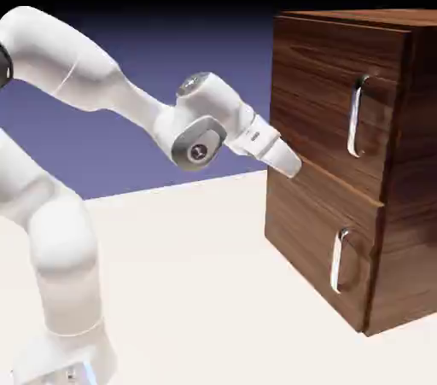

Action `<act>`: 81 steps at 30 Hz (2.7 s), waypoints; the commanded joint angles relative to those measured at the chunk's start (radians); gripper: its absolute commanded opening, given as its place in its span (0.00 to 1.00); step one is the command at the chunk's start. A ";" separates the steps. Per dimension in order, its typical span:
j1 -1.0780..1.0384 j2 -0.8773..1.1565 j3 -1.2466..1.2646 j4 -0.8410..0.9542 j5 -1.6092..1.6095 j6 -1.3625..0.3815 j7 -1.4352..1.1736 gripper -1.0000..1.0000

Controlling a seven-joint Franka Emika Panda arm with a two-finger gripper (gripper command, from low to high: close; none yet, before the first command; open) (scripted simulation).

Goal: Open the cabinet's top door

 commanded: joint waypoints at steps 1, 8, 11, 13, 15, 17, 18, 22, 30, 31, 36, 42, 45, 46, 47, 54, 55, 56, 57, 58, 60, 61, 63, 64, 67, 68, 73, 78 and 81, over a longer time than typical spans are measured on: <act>0.014 -0.006 -0.016 0.007 -0.044 -0.003 0.032 0.50; 0.114 -0.045 -0.128 0.054 -0.348 -0.021 0.260 0.50; 0.156 -0.062 -0.176 0.074 -0.478 -0.029 0.357 0.50; 0.185 -0.074 -0.208 0.088 -0.565 -0.034 0.422 0.50; 0.213 -0.085 -0.240 0.101 -0.652 -0.039 0.487 0.50; 0.241 -0.096 -0.271 0.115 -0.739 -0.045 0.551 0.50; 0.256 -0.102 -0.287 0.121 -0.783 -0.047 0.584 0.50; 0.312 -0.125 -0.351 0.148 -0.957 -0.058 0.714 0.50; 0.426 -0.170 -0.479 0.202 -1.305 -0.079 0.973 0.50; 0.440 -0.176 -0.495 0.209 -1.348 -0.081 1.005 0.50; 0.511 -0.204 -0.575 0.243 -1.566 -0.094 1.168 0.50; 0.596 -0.238 -0.671 0.283 -1.827 -0.110 1.362 0.50; 0.639 -0.255 -0.719 0.304 -1.957 -0.118 1.460 0.50; 0.653 -0.261 -0.734 0.310 -2.001 -0.121 1.492 0.50; 0.667 -0.267 -0.750 0.317 -2.044 -0.123 1.524 0.50; 0.767 -0.306 -0.862 0.364 -2.348 -0.142 1.751 0.50; 0.781 -0.312 -0.878 0.371 -2.392 -0.144 1.784 0.50; 0.795 -0.318 -0.894 0.378 -2.435 -0.147 1.816 0.50; 0.809 -0.323 -0.910 0.385 -2.479 -0.149 1.849 0.50; 0.823 -0.329 -0.926 0.391 -2.522 -0.152 1.881 0.50; 0.852 -0.340 -0.958 0.405 -2.609 -0.157 1.946 0.50; 0.866 -0.346 -0.974 0.412 -2.653 -0.160 1.978 0.50; 0.894 -0.357 -1.006 0.425 -2.740 -0.165 2.043 0.50; 0.909 -0.363 -1.022 0.432 -2.783 -0.168 2.076 0.50; 0.956 -0.355 -1.057 0.464 -2.822 -0.174 2.104 0.50; 0.992 -0.342 -1.080 0.490 -2.827 -0.179 2.108 0.50; 1.103 -0.303 -1.150 0.571 -2.840 -0.194 2.117 0.00; 0.958 -0.286 -1.039 0.459 -2.769 -0.263 2.117 0.00; 0.849 -0.280 -0.948 0.381 -2.711 -0.309 2.117 0.00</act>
